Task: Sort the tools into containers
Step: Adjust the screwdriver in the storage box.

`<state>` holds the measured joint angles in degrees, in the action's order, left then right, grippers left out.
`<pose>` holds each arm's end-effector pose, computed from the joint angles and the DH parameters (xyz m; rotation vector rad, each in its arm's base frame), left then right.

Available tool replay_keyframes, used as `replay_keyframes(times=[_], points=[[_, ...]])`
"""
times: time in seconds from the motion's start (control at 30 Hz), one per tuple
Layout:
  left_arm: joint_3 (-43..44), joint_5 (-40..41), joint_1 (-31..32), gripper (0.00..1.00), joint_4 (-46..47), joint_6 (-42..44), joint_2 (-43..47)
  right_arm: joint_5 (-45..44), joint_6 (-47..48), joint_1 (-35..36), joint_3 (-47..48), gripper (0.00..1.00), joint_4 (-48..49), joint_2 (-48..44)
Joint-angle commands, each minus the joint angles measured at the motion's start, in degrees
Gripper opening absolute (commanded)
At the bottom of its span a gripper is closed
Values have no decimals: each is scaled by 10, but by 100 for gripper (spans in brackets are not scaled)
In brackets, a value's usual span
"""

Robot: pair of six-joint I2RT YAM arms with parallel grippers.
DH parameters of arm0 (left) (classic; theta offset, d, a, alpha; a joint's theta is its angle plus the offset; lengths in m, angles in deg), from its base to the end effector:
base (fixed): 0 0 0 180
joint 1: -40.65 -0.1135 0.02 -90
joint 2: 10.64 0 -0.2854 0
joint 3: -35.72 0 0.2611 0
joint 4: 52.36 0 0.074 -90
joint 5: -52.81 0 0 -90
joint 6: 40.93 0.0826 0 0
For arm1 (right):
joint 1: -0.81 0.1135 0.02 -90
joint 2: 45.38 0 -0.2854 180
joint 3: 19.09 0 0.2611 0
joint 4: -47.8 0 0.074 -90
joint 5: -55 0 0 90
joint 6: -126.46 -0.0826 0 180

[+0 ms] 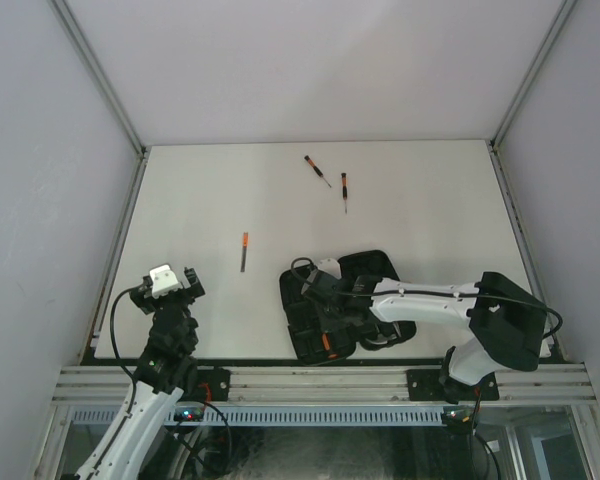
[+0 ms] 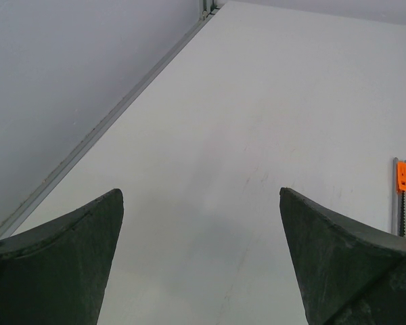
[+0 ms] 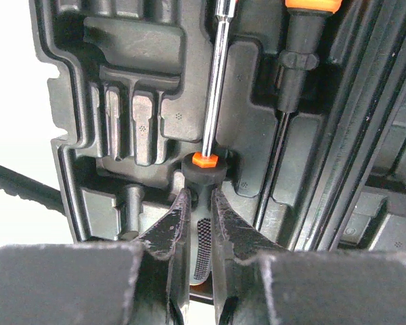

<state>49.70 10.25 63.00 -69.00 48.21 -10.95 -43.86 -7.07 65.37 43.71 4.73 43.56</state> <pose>0.1323 0.0114 0.1700 -0.3335 1.5827 0.3574 0.1422 0.2694 0.1383 -0.4703 2.7511 0.2875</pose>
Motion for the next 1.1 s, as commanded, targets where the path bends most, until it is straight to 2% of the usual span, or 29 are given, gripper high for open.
replay_keyframes(times=[0.0,0.17,0.5,0.87,1.0,1.07], points=[[-42,4,-3,100,10,3,83,12,-31,14,-73,0,-64,91],[-42,4,-3,100,9,3,83,-1,-44,-2,-94,0,-75,35],[-42,4,-3,100,10,3,82,-6,4,-39,-81,0,-88,-64],[-42,3,-3,100,11,3,82,27,41,-60,-31,0,-101,-108],[-41,1,-4,100,14,3,76,16,41,-62,-32,4,-109,-134],[-15,-31,-3,100,-4,22,69,22,47,-66,-32,7,-104,-143]])
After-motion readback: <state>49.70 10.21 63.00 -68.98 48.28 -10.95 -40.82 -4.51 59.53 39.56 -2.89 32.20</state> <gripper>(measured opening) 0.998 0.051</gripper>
